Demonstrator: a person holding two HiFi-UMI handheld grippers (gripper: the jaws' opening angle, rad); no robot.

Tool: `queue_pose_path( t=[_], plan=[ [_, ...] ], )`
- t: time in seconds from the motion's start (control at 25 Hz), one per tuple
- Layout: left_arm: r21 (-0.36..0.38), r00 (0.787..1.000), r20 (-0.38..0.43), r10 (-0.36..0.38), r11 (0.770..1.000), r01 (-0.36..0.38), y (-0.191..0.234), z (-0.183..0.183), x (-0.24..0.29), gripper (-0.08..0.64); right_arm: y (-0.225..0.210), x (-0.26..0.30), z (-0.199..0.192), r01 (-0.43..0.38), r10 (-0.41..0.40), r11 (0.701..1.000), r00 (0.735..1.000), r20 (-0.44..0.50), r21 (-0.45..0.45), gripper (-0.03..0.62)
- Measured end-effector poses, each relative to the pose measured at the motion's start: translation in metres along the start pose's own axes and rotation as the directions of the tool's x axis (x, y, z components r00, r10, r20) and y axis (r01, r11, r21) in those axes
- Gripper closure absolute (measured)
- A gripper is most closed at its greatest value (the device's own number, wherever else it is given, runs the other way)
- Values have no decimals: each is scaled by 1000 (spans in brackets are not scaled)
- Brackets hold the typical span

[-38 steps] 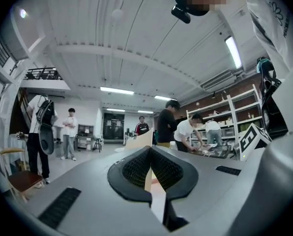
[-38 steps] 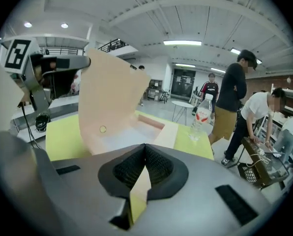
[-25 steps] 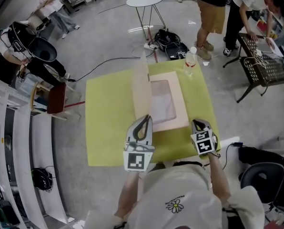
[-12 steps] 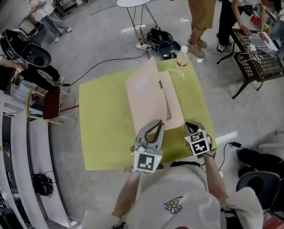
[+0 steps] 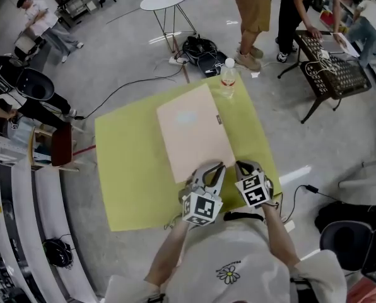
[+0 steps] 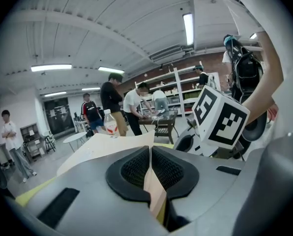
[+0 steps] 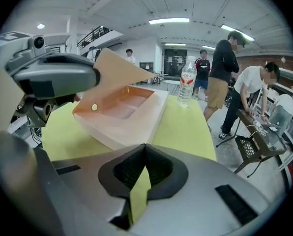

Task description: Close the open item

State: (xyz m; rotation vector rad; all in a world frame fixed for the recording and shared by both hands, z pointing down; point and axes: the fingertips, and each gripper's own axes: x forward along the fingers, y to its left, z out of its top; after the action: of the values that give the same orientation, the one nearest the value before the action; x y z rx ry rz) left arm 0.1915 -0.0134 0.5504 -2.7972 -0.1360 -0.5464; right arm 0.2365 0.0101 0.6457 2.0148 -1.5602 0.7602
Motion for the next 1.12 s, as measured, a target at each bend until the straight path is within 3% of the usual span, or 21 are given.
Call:
queue_pose_path(
  t=[0.36, 0.64, 0.84, 0.96, 1.12],
  plan=[
    [50, 988, -112, -108, 992, 114, -21, -31, 27, 540, -1, 0, -3, 4, -4, 1000, 1000, 9, -7, 580],
    [42, 942, -245, -229, 968, 246, -33, -53, 45, 537, -2, -3, 0, -3, 3, 1000, 1000, 17, -13, 580],
    [76, 922, -296, -249, 956, 283, -39, -64, 55, 531, -9, 1, -3, -15, 15, 999, 1000, 13, -29, 580],
    [80, 912, -314, -264, 950, 302, -41, -66, 58, 531, -25, 0, 4, 34, -33, 999, 999, 18, -26, 580],
    [112, 892, -359, -275, 936, 334, -45, -71, 59, 528, -45, -1, 18, 46, -48, 998, 998, 50, 50, 580]
  ],
)
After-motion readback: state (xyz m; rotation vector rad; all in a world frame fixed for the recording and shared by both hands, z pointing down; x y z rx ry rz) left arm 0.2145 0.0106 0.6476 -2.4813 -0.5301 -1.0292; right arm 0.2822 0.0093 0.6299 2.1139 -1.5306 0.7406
